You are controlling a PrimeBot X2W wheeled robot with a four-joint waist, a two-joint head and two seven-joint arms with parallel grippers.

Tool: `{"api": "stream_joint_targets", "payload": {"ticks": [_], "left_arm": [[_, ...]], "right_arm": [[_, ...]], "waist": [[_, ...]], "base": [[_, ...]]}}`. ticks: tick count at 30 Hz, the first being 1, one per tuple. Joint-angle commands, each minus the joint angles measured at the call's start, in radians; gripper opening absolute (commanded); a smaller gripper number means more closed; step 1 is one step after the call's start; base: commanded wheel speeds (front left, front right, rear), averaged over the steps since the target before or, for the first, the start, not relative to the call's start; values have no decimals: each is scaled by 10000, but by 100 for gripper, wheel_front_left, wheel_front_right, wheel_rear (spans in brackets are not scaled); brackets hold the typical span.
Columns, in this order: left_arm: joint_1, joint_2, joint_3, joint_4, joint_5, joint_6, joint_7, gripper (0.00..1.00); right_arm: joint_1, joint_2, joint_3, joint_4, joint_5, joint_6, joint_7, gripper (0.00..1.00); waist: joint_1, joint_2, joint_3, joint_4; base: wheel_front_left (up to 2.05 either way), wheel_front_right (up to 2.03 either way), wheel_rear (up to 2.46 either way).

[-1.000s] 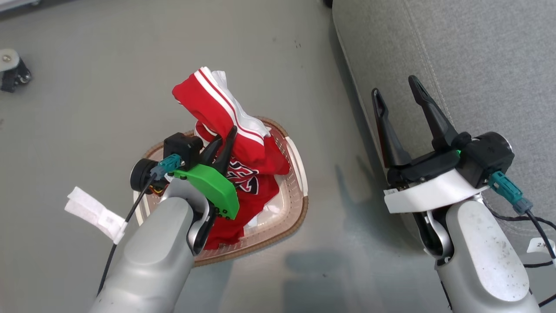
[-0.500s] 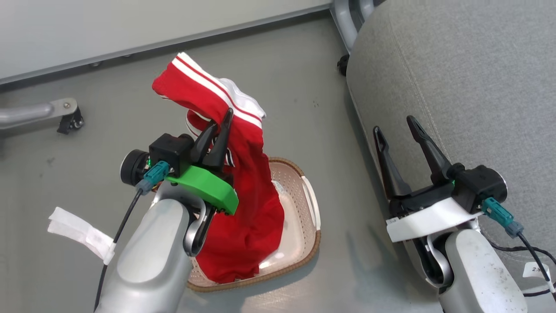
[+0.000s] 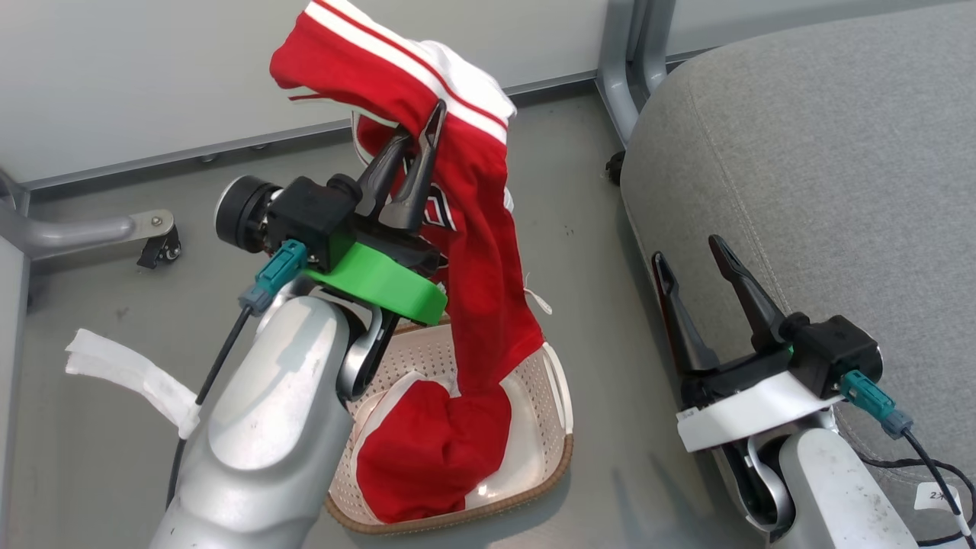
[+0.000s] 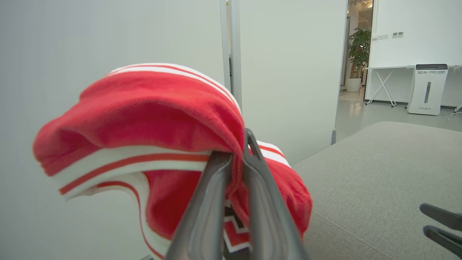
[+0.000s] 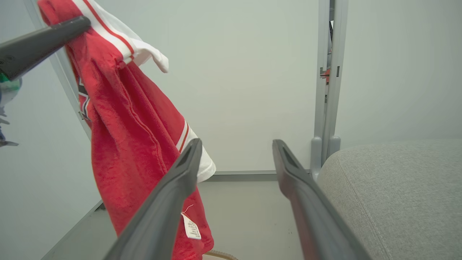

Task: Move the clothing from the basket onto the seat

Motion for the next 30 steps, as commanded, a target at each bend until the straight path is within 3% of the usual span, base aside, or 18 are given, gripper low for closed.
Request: {"api": "stream_joint_targets", "payload": {"ticks": [1,12,20,30], "left_arm": [[-200,-24,-24,-129,31,-17,-37,0],[-386,43,-319,-367,-4,-21,-37,0],[-370,13,-451,-352,-104,-22,-37,0],[-453,-86,-668,-531,-120,-23,-37,0]], "right_arm": [[152,-40,10,24,67,-1,-24,100],[-17,-36,270,-322,148,1,-24,100],[-954,-156,1618,-478,-179,-1,-24,100],[-2586,-338,2762,619,-244,-1,-24,100]], "waist": [[1,0,-74,-15],[1,0,-131,-73],[1,0,-92,59],[1,0,148,440]], "base": [[0,0,0],[0,0,0],[0,0,0],[0,0,0]]}}
